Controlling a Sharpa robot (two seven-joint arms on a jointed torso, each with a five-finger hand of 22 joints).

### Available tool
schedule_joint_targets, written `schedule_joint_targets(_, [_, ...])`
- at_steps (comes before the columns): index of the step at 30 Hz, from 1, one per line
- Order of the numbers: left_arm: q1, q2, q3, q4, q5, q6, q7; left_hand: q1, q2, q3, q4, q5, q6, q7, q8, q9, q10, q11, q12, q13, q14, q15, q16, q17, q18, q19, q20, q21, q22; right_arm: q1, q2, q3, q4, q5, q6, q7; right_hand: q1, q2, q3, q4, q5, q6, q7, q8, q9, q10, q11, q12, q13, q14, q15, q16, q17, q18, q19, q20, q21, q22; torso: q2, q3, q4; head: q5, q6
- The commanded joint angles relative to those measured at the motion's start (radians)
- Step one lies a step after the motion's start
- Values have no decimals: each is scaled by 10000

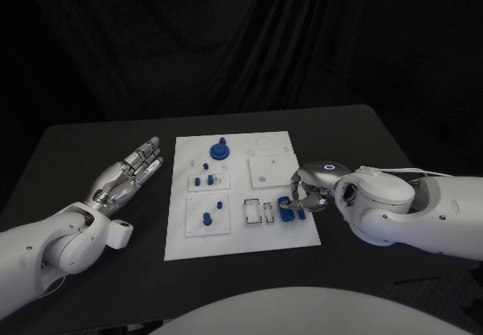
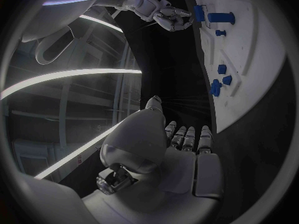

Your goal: Assemble the parts on the task board

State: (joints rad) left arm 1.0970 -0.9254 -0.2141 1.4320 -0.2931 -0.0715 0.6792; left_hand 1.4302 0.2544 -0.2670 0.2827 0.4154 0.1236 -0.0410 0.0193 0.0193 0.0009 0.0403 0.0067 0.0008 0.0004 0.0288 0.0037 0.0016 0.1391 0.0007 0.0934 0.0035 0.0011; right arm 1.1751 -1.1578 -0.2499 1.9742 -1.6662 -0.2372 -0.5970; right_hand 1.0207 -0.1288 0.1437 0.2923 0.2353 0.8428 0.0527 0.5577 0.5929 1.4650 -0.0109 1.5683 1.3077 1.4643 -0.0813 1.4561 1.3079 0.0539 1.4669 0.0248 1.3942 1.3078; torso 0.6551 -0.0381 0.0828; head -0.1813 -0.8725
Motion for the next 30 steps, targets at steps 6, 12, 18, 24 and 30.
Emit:
schedule_joint_targets(6, [-28, -5, 10, 17, 14, 85, 813, 114, -21, 46, 11, 33, 55, -7, 12, 11, -9, 57, -67, -8, -4, 31, -37, -16, -103, -7, -32, -35, -11, -254, 161, 1, -127, -110, 235, -419, -417, 69, 29, 31, -353, 219, -8, -136, 38, 1058, -100, 25, 2631, 759, -92, 53, 696, -145, 650, -86, 57, 2115, 11, -8, 34, 49, -1])
schedule_joint_targets(12, [-32, -9, 10, 14, 14, 103, 800, 114, -21, 46, 11, 33, 55, -7, 12, 11, -9, 57, -67, -8, -4, 31, -37, -16, -103, -7, -32, -35, -11, -364, 263, 1, -204, -110, 401, -537, -878, 96, 12, 40, -781, 410, -34, -327, 49, 1058, -118, 25, 2631, 743, -104, 53, 646, -139, 626, -93, 72, 2106, 12, -8, 34, 66, -1])
schedule_joint_targets(18, [-35, -3, 10, 13, 14, 133, 782, 128, -15, 52, 17, 44, 41, -6, 9, 8, -9, 68, -67, -8, -4, 41, -37, -16, -106, -7, -24, -35, -11, -410, 367, 1, -331, -110, 502, -562, -1488, 0, -20, 53, -1602, 631, -52, -579, 102, 1058, -137, 25, 2631, 729, -149, 54, 590, -134, 602, -131, 90, 2099, 13, -10, 38, 96, -1])
schedule_joint_targets(24, [-38, -13, 10, 7, 14, 174, 736, 138, -13, 55, 17, 54, 43, -1, 9, 9, -9, 75, -67, -8, -4, 53, -37, -16, -107, -7, -12, -35, -11, -424, 516, 2, -493, -110, 551, -512, -1666, 22, -1, 55, -1816, 697, -55, -659, 132, 1058, -136, 25, 2631, 722, -160, 46, 559, -131, 591, -140, 86, 2093, 15, -10, 35, 122, -1])
schedule_joint_targets(30, [-41, -1, 10, 1, 14, 219, 696, 151, -13, 58, 18, 59, 37, 3, 7, 8, -9, 97, -67, -8, -4, 76, -37, -16, -108, -7, 14, -35, -11, -429, 694, 3, -738, -110, 566, -410, -1763, 173, 75, 42, -1834, 763, -57, -715, 160, 1058, -134, 25, 2631, 715, -178, 35, 526, -125, 578, -153, 72, 2086, 12, -7, 32, 155, -1])
